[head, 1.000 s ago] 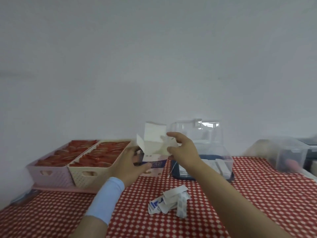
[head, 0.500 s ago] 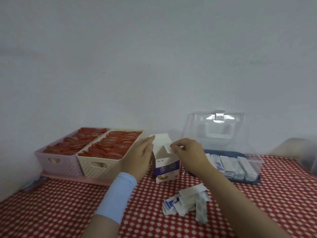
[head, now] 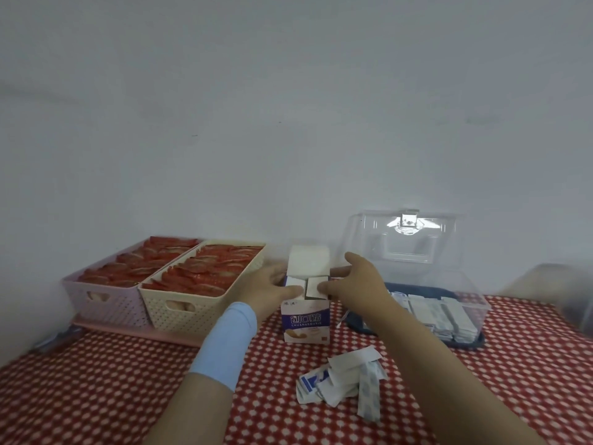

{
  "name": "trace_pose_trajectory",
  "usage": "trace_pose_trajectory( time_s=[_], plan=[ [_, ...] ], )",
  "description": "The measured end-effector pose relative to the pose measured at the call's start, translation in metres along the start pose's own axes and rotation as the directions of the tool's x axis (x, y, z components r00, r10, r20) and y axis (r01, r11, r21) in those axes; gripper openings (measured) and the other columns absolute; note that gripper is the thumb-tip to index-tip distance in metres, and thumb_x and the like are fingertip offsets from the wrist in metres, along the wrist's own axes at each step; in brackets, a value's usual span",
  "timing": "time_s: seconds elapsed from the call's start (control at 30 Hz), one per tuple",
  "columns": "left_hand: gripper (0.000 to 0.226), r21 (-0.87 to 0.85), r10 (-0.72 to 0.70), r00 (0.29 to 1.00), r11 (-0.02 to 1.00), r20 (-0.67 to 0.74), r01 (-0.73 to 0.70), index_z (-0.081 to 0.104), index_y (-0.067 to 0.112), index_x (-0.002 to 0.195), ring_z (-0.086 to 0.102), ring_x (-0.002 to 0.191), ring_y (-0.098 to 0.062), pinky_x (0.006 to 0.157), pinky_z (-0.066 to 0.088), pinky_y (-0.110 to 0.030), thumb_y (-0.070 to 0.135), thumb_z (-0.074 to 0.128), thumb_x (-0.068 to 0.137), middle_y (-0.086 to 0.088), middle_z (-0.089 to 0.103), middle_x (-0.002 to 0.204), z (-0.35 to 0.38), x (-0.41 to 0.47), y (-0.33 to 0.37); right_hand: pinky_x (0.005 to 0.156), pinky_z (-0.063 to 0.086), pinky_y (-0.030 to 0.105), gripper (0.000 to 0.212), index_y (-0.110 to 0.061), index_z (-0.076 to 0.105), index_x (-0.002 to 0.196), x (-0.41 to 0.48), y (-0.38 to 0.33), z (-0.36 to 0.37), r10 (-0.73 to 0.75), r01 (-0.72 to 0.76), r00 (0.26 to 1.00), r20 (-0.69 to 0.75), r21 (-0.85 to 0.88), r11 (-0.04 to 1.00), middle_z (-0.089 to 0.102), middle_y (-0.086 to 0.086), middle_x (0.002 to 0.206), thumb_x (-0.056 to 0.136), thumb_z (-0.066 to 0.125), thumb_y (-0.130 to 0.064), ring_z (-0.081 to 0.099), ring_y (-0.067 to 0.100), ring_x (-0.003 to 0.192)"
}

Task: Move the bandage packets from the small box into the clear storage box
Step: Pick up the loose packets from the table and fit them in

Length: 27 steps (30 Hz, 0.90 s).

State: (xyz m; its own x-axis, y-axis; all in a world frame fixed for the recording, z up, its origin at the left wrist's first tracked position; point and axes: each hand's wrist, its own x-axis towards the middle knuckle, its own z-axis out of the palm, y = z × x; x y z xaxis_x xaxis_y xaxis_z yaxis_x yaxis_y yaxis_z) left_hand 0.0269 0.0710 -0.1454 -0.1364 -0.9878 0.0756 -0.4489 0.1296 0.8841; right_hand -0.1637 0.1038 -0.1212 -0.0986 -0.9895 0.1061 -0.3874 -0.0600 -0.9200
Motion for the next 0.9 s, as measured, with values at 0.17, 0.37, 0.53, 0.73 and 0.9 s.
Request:
trace_pose_trajectory(
  time_s=[0.17,0.37,0.53,0.73,0.9],
  plan=[
    [0.039,-0.150,0.102,0.991,0.982,-0.087,-0.114,0.068,0.045,0.099,0.064,0.108,-0.001,0.095,0.052,-0.032,0.019,0.082,0.074,0.019,0.071,0.111,0.002,-0.011,0.008,0.074,0.062,0.034,0.059,-0.017,0.054,0.134,0.002,0.003,-0.001,-0.011,0.013,1.000,-0.010,0.130,0.991,0.069,0.005,0.115,0.082,0.077,-0.001,0.069,0.019,0.092],
    [0.032,-0.237,0.177,0.984,0.957,0.025,-0.166,0.071,0.030,0.107,0.068,0.102,-0.009,0.087,0.058,-0.028,0.007,0.073,0.086,0.007,0.073,0.111,-0.010,-0.018,0.006,0.054,0.058,0.021,0.013,-0.020,0.072,0.095,0.002,0.012,-0.005,-0.106,0.105,0.994,-0.037,-0.013,0.994,0.073,-0.002,0.096,0.095,0.065,-0.009,0.071,0.017,0.084],
    [0.026,-0.086,0.195,0.981,0.978,0.021,-0.193,0.071,0.033,0.106,0.062,0.105,0.004,0.091,0.054,-0.022,0.018,0.076,0.085,0.017,0.068,0.115,-0.016,-0.019,0.003,0.054,0.057,0.020,0.029,-0.019,0.070,0.116,0.002,0.007,-0.013,-0.143,0.165,0.982,0.125,-0.189,0.968,0.069,-0.002,0.108,0.097,0.052,-0.007,0.068,0.019,0.093],
    [0.021,-0.075,0.176,0.979,0.980,-0.100,-0.184,0.078,0.028,0.097,0.071,0.098,-0.009,0.088,0.059,-0.040,0.024,0.083,0.078,0.008,0.077,0.101,-0.016,-0.014,0.001,0.062,0.058,0.023,0.027,-0.024,0.068,0.121,-0.006,0.001,-0.019,-0.221,0.272,0.954,0.200,-0.280,0.921,0.068,-0.008,0.104,0.095,0.065,-0.029,0.067,0.013,0.090],
    [0.019,-0.034,0.198,0.975,0.979,-0.103,-0.202,0.079,0.029,0.091,0.071,0.096,-0.007,0.090,0.059,-0.040,0.018,0.084,0.076,0.010,0.076,0.102,-0.017,-0.014,0.002,0.070,0.062,0.030,0.027,-0.024,0.072,0.118,-0.006,-0.001,-0.017,-0.249,0.289,0.955,0.163,-0.316,0.904,0.071,-0.006,0.112,0.092,0.071,-0.028,0.068,0.013,0.090]
  ],
)
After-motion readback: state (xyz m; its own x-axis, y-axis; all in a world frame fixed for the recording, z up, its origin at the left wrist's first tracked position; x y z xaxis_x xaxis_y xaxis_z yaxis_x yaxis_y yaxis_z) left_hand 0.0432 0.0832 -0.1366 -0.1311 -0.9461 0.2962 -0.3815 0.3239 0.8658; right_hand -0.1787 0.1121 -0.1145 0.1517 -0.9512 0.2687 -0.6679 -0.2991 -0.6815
